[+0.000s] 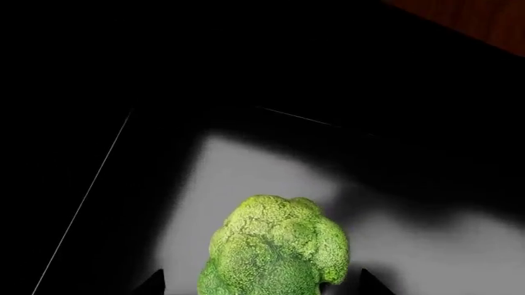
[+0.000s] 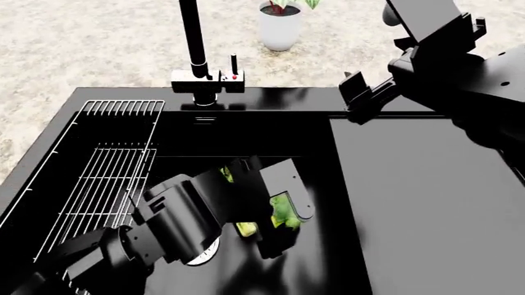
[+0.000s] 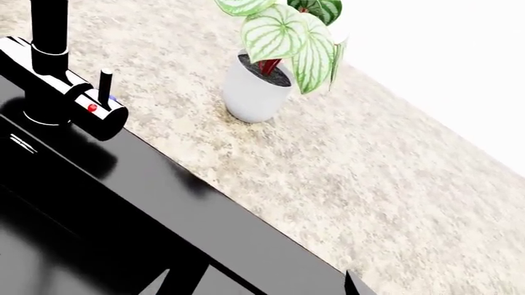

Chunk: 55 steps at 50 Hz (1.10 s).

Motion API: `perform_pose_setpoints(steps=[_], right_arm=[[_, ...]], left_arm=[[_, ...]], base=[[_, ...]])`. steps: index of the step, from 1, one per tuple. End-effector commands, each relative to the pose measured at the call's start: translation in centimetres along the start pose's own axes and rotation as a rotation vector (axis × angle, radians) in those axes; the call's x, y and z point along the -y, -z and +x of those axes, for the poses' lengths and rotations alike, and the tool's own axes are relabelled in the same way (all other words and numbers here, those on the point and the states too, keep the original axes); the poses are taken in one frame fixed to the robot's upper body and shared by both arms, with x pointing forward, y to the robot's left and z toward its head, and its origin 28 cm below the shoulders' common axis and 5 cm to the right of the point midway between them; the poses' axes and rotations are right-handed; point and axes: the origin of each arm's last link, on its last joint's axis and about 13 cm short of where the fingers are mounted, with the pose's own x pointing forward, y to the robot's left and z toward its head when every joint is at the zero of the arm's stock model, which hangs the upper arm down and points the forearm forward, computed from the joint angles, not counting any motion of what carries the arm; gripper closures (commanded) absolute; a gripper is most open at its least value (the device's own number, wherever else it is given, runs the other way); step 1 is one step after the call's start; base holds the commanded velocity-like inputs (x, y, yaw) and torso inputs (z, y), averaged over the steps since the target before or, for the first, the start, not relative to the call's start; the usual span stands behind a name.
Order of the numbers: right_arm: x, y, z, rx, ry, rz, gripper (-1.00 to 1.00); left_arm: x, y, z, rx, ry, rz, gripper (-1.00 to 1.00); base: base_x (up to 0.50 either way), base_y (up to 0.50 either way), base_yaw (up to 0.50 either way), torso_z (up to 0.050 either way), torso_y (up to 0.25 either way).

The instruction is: Pick the vegetables from the sink and place them on the cutting board.

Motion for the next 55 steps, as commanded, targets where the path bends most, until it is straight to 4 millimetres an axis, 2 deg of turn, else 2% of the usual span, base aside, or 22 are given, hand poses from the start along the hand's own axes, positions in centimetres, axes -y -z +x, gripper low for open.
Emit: perform_pose_setpoints(steps=[1,15,16,23,26,33,41,47,55], right_arm=[[-0.1,0.4,0.2,-0.010,-0.006,0.001,-1.00],[-0.3,0.8,0.6,-0.018,-0.018,0.005,-1.00],[-0.3,0.8,0.7,-0.018,-0.019,0.005,-1.00],[-0.3,0.8,0.7,-0.012,-0.022,0.006,-1.00],[-0.3,0.8,0.7,-0.011,-0.020,0.007,-1.00],[-0.2,0.1,0.3,0.011,-0.012,0.008,-1.00],[-0.5,-0.7,0.4,0.013,-0.024,0.075,-1.00],[-1.6,-1.7,0.2,0.014,-0.066,0.087,-1.00],[-3.4,-2.2,0.7,-0.040,-0.192,0.118,-1.00]], left_arm=[[0.3,0.2,1.8,-0.015,0.034,0.006,-1.00],[-0.6,1.6,3.6,-0.073,0.016,-0.015,-1.00],[-0.7,1.8,3.7,-0.089,0.010,-0.009,1.00],[-0.8,2.1,4.0,-0.104,-0.011,0.001,1.00],[-0.8,1.7,3.4,-0.070,-0.029,0.018,1.00],[-1.5,-1.3,-1.9,0.093,-0.129,0.071,1.00],[-1.2,-2.4,-7.8,0.270,-0.340,0.126,1.00],[-1.3,-1.9,-10.7,0.334,-0.490,0.092,1.00],[-2.4,-0.8,-13.0,0.325,-0.758,-0.023,1.00]], base=[[0.00,0.00,0.00,0.000,0.000],[0.00,0.00,0.00,0.000,0.000],[0.00,0.00,0.00,0.000,0.000],[0.00,0.00,0.00,0.000,-0.002],[0.00,0.00,0.00,0.000,-0.004],[0.00,0.00,0.00,0.000,0.000],[0.00,0.00,0.00,0.000,0.000],[0.00,0.00,0.00,0.000,0.000],[0.00,0.00,0.00,0.000,0.000]])
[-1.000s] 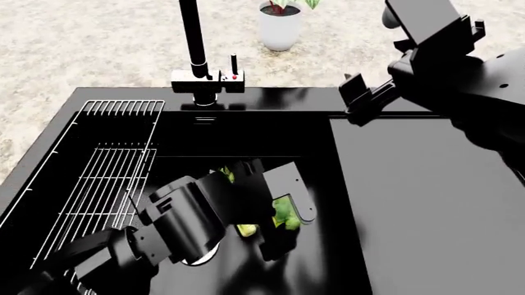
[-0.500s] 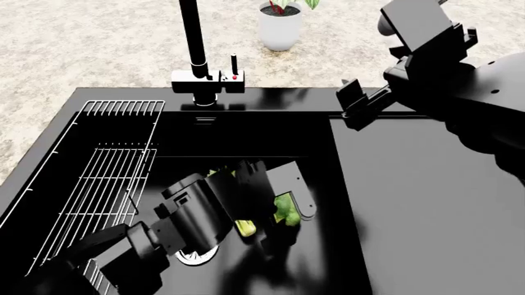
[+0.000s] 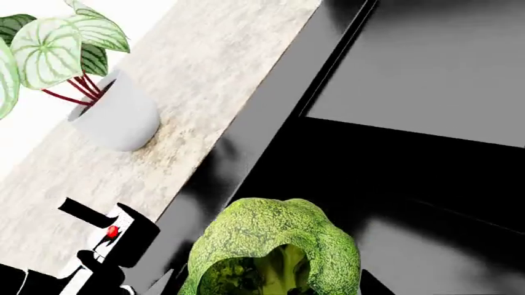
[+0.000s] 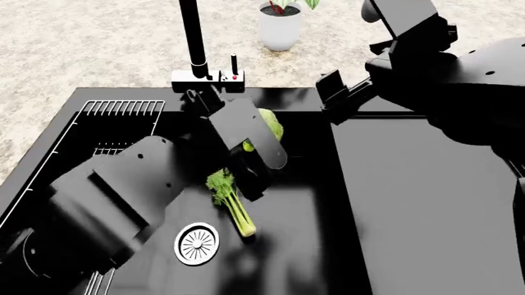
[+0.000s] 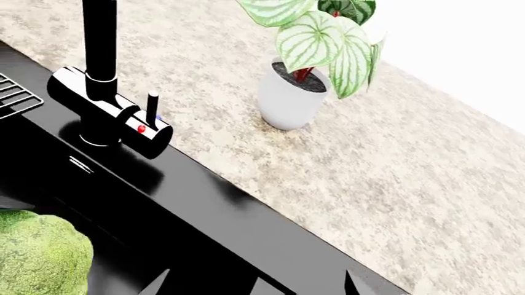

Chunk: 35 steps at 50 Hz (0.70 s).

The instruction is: Pick the vegetables from the sink and place them on the cutting board.

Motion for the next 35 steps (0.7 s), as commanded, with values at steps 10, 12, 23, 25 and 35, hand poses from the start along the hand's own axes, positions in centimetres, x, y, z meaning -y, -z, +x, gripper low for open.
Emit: perform_pose_setpoints(steps=[10,12,23,25,35], right_arm=[[-3.2,-0.7,1.4,-0.098,-0.218,0.094,-1.00],[-3.7,-0.4,1.8,-0.124,-0.254,0.111,-1.00],[-7.3,0.4,3.4,-0.230,-0.465,0.210,-1.00],[-8.0,0.8,3.8,-0.258,-0.468,0.214,-1.00],[-10.5,2.1,5.5,-0.324,-0.547,0.243,-1.00]], left_arm=[[-3.3,0.7,-5.7,-0.001,-0.552,-0.079,1.00],[-3.4,0.8,-6.1,-0.001,-0.567,-0.089,1.00],[-3.3,0.6,-6.6,0.030,-0.584,-0.122,1.00],[-3.3,0.6,-6.6,0.034,-0.584,-0.127,1.00],[-3.3,0.6,-6.5,0.043,-0.581,-0.143,1.00]], base=[[0.00,0.00,0.00,0.000,0.000],[0.00,0.00,0.00,0.000,0.000],[0.00,0.00,0.00,0.000,0.000],[0.00,0.00,0.00,0.000,0.000],[0.00,0.00,0.00,0.000,0.000]])
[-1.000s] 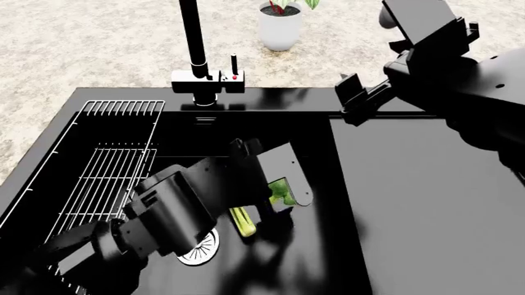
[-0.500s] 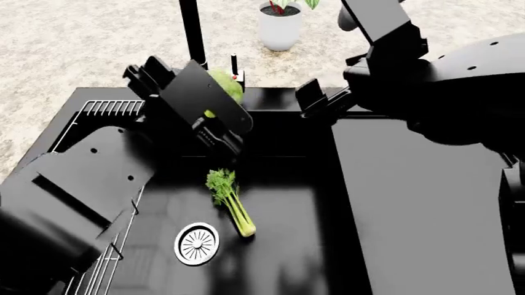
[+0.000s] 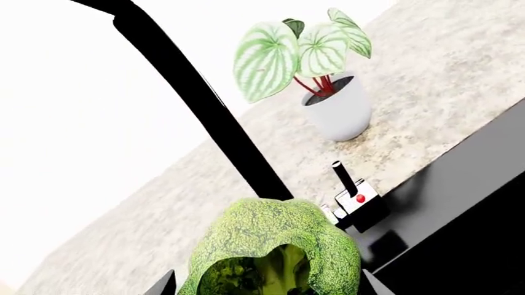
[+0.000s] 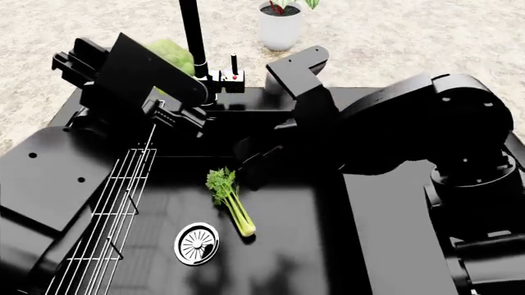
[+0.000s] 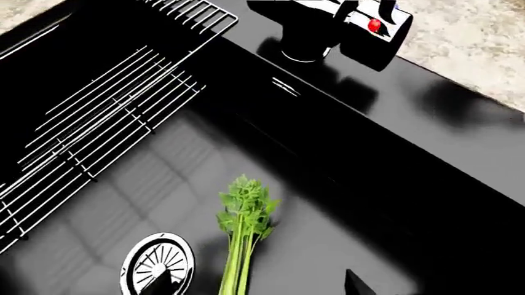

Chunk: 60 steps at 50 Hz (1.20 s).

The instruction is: Pick the vegetables from the sink and place them on the cutting board.

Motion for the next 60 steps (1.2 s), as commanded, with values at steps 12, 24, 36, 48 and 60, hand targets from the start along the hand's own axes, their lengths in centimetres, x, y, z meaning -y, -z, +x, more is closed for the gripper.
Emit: perform_pose_setpoints(steps=[12,24,36,48,60], right_arm=[[-1.6,2.2,6.1,-0.144,-0.115,0.064,-1.00],[-0.3,2.7,7.7,-0.167,-0.061,0.093,-1.00],[0.7,3.4,10.9,-0.205,-0.054,0.111,-1.00],[0.7,4.5,12.8,-0.241,-0.088,0.129,-1.00],[0.7,6.9,14.4,-0.307,-0.107,0.146,-1.00]], left_arm=[[0.0,0.4,0.1,0.008,-0.032,-0.042,1.00],[0.2,0.3,0.3,0.029,-0.021,-0.048,1.00],[0.1,0.2,0.5,0.051,-0.036,-0.047,1.00],[0.2,0.3,0.5,0.049,-0.021,-0.050,1.00],[0.5,0.3,0.4,0.056,-0.008,-0.053,1.00]], base=[[0.00,0.00,0.00,0.000,0.000],[0.00,0.00,0.00,0.000,0.000],[0.00,0.00,0.00,0.000,0.000],[0.00,0.00,0.00,0.000,0.000],[0.00,0.00,0.00,0.000,0.000]])
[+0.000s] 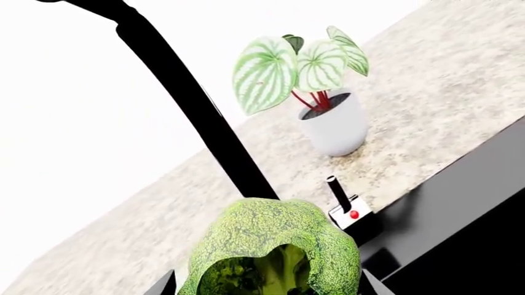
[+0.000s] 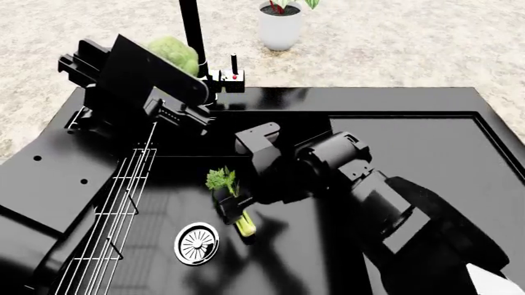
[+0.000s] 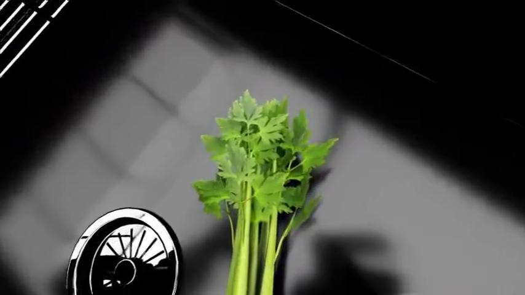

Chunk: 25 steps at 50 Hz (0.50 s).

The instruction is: Pick the vegetables from the sink and place them on the cutting board.

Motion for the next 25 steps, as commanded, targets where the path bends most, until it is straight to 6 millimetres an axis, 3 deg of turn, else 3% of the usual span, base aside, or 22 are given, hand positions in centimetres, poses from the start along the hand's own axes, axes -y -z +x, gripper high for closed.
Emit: perform_pose_setpoints(steps=[1,19,20,25], right_arm=[[0.6,1.5,1.7,-0.048,-0.003,0.013,-1.00],[1.0,3.3,2.7,-0.111,0.002,0.036,-1.00],[1.0,3.4,2.7,-0.115,0.004,0.037,1.00],[1.0,3.5,2.7,-0.129,-0.001,0.039,1.00]], left_arm=[[0.0,-0.1,0.0,0.011,-0.009,-0.008,1.00],[0.0,-0.2,0.0,0.013,-0.007,-0.007,1.00],[0.0,-0.2,0.0,0.013,-0.007,-0.007,1.00],[0.0,-0.2,0.0,0.013,-0.004,-0.006,1.00]], base=[[0.00,0.00,0.00,0.000,0.000],[0.00,0.00,0.00,0.000,0.000],[0.00,0.00,0.00,0.000,0.000],[0.00,0.00,0.00,0.000,0.000]])
